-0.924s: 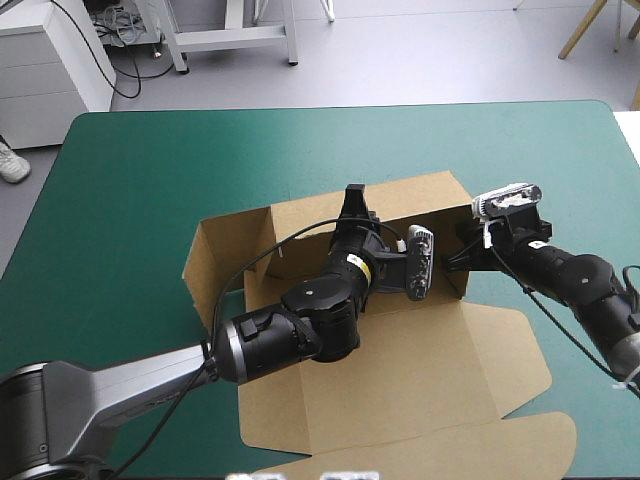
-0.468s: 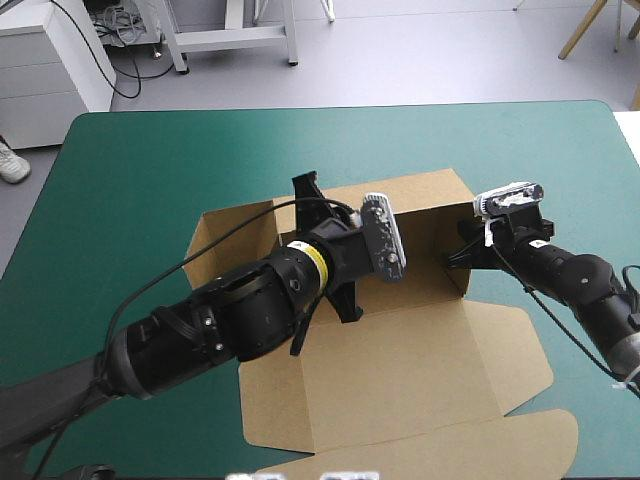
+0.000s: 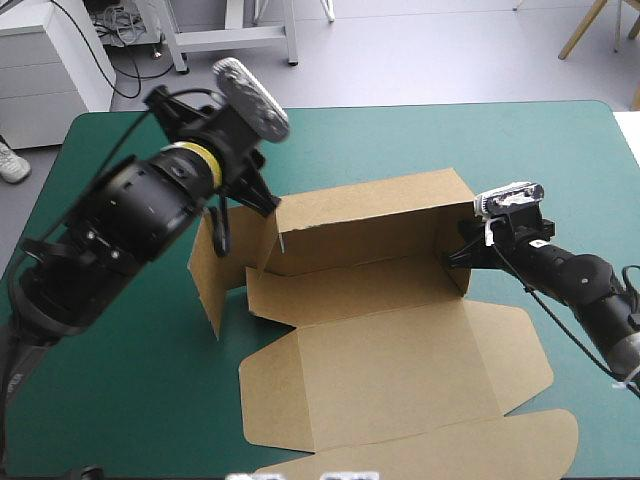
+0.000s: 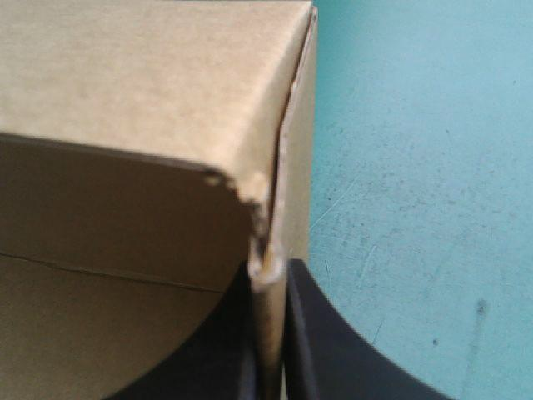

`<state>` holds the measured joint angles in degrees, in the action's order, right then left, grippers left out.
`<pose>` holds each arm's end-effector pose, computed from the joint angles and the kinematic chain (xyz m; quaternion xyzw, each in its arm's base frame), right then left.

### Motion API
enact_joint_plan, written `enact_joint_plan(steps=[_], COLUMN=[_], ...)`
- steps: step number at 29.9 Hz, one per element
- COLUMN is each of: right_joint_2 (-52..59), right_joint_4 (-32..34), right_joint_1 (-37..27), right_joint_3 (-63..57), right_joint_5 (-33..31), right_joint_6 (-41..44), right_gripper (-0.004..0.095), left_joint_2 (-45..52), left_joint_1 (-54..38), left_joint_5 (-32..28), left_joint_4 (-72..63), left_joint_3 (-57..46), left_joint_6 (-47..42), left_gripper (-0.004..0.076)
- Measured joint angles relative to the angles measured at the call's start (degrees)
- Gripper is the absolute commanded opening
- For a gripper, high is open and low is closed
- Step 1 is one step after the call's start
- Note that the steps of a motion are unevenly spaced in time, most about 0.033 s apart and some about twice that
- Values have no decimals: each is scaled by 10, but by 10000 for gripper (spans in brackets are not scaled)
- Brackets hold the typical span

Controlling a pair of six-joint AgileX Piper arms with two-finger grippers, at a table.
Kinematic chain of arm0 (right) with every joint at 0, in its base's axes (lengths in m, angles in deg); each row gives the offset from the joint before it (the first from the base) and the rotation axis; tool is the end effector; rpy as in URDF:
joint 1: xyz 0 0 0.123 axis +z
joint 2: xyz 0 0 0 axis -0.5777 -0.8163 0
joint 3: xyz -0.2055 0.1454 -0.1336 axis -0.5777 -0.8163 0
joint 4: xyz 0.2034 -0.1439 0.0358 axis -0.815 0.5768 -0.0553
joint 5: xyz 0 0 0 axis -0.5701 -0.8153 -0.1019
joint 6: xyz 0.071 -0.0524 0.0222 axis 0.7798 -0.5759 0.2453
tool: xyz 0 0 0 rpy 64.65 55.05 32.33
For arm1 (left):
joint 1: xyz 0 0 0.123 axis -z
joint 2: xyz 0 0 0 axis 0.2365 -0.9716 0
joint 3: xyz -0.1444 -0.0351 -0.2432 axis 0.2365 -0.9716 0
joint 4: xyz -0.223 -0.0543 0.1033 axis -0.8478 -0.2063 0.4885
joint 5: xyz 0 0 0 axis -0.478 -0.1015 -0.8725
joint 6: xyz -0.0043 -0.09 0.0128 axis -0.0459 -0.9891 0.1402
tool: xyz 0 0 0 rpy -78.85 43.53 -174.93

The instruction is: Fold the box

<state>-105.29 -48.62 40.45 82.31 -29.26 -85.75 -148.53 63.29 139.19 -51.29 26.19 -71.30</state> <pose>0.2534 0.0462 0.2919 -0.1500 0.8507 0.1057 0.4925 0.2157 -0.1738 0.5050 0.3499 0.7786 0.1276 0.5051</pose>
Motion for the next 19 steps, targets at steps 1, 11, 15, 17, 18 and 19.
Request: enact_joint_plan(steps=[1, 11, 15, 17, 18, 19], right_joint_2=[0, 0, 0, 0, 0, 0], right_joint_4=[0, 0, 1, 2, 2, 2], right_joint_1=[0, 0, 0, 0, 0, 0], right_joint_3=[0, 0, 0, 0, 0, 0], right_joint_5=[0, 2, 2, 2, 2, 2], right_joint_6=[0, 3, 5, 7, 8, 10], right_gripper=[-19, -19, -19, -19, -19, -19], left_joint_2=[1, 9, 25, 40, 53, 61], left_joint_1=[-31, -388, -499, -529, -545, -553], left_joint_5=[5, -10, -57, -89, -113, -129], left_joint_4=[-9, -215, -284, -298, -300, -301], left_joint_3=[4, -59, -157, -212, -250, -274], left_joint_6=[0, 18, 25, 28, 24, 19], left_gripper=[312, 312, 312, 312, 312, 312])
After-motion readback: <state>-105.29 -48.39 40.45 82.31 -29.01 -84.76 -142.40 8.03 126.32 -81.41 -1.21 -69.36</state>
